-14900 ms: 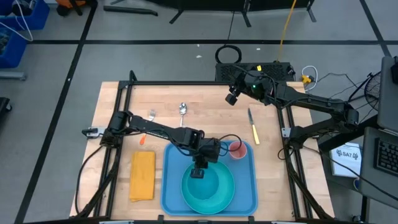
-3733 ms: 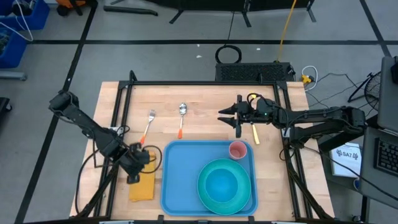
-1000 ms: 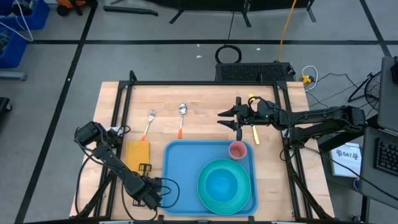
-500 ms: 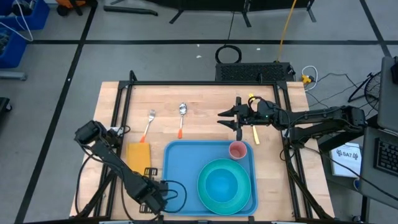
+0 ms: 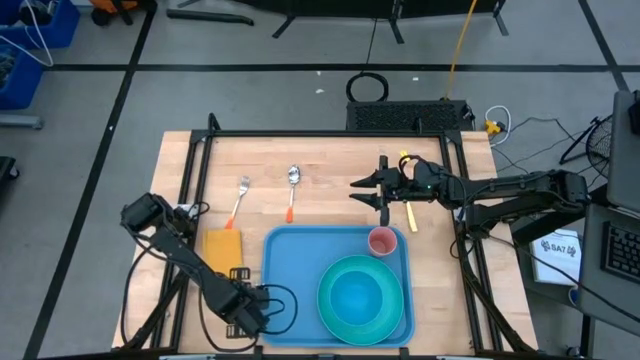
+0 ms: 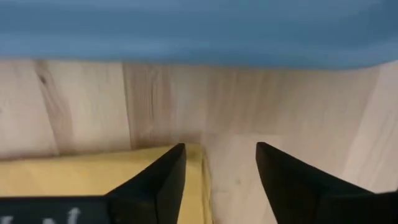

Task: Set up tray
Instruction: Put the yellow table napkin on the blue tray to the left of the blue plate

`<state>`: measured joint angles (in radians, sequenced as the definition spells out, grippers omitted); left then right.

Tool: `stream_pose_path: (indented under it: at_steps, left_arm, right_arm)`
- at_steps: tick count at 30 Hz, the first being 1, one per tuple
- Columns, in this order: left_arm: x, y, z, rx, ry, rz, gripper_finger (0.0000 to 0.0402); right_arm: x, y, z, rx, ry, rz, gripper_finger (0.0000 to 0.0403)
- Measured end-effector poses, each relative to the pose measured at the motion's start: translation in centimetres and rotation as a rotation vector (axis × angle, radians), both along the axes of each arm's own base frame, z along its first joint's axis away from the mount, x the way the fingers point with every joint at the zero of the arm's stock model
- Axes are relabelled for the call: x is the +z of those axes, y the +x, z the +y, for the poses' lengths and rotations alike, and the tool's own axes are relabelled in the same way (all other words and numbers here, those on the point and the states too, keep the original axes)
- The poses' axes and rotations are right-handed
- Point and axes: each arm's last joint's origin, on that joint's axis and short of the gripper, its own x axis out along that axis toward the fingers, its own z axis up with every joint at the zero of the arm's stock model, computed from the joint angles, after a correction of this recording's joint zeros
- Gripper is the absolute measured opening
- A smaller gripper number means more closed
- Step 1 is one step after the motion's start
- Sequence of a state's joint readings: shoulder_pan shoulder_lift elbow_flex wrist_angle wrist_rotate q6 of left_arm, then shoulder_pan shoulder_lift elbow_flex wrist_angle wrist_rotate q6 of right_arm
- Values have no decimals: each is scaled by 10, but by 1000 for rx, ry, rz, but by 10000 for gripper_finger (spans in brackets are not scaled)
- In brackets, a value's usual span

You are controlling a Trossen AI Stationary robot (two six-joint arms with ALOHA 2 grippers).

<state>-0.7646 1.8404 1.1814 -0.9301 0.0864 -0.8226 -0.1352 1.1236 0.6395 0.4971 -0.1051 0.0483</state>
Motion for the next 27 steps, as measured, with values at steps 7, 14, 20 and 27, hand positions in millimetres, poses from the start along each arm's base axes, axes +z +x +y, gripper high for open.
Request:
stream_pose_path:
  at_steps: [7,14,20,27]
  left_arm:
    - [-3,-4,2,-15,12,26,207]
    - [-3,-7,8,22,120,21,207]
    - [-3,-3,4,64,80,-15,207]
    - [-12,0,-1,64,61,-15,207]
  right_arm:
    - [0,0,0,0,0,0,132]
    - [0,0,0,0,0,0,132]
    - [0,0,0,0,0,1,132]
    - [0,0,0,2,0,1,132]
